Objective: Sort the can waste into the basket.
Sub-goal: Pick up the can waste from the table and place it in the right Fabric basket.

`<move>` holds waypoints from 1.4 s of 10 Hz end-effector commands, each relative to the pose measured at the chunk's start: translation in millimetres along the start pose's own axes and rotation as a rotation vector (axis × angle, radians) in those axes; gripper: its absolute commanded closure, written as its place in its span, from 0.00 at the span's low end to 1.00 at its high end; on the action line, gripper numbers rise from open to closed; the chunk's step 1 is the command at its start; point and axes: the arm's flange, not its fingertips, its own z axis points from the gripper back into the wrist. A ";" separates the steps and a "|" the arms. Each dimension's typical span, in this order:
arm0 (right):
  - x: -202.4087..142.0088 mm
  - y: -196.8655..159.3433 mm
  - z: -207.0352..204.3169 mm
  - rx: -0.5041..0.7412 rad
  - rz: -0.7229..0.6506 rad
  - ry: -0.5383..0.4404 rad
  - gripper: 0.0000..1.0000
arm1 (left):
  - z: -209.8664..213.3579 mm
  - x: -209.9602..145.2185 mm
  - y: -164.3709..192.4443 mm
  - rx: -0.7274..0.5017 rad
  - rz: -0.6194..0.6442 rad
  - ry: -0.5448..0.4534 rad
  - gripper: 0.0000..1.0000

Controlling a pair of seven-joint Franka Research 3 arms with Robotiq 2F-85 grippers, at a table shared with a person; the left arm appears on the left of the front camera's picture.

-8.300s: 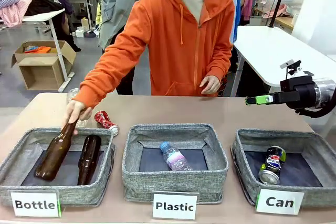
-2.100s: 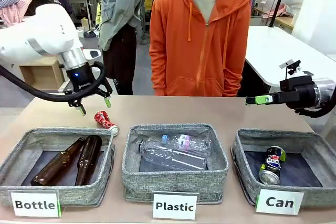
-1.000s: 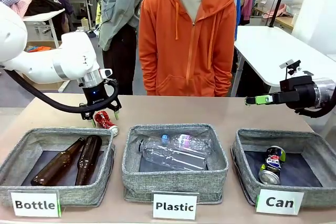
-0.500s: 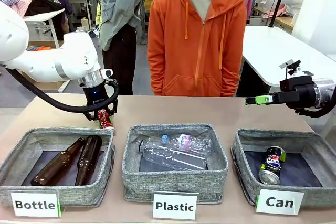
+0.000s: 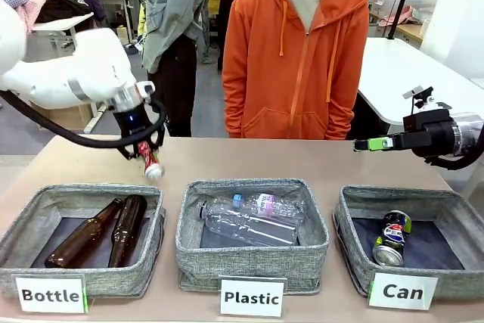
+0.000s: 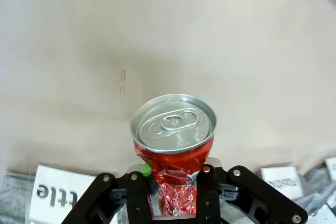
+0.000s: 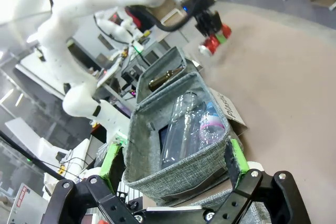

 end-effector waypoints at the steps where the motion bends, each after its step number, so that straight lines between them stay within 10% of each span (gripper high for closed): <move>1: 0.9 2.0 0.0 -0.012 0.010 0.011 0.00 | 63.9 -29.9 24.2 -0.218 -0.016 -0.139 1.00; 4: 0.9 2.0 0.0 -0.012 0.010 0.011 0.00 | 134.6 -77.0 68.4 -0.403 -0.212 0.052 1.00; 7: 0.9 2.0 0.0 -0.012 0.010 0.011 0.00 | 137.4 -135.2 116.1 -0.167 -0.775 0.416 0.97; 10: 0.9 2.0 0.0 -0.012 0.010 0.011 0.00 | 122.2 -185.7 138.8 -0.051 -1.302 0.327 0.97; 11: 0.9 2.0 0.0 -0.012 0.010 0.011 0.00 | 125.4 -165.6 129.3 -0.242 -0.710 0.421 0.97; 14: 0.9 2.0 0.0 -0.012 0.010 0.011 0.00 | 125.4 -165.6 129.3 -0.242 -0.710 0.421 0.97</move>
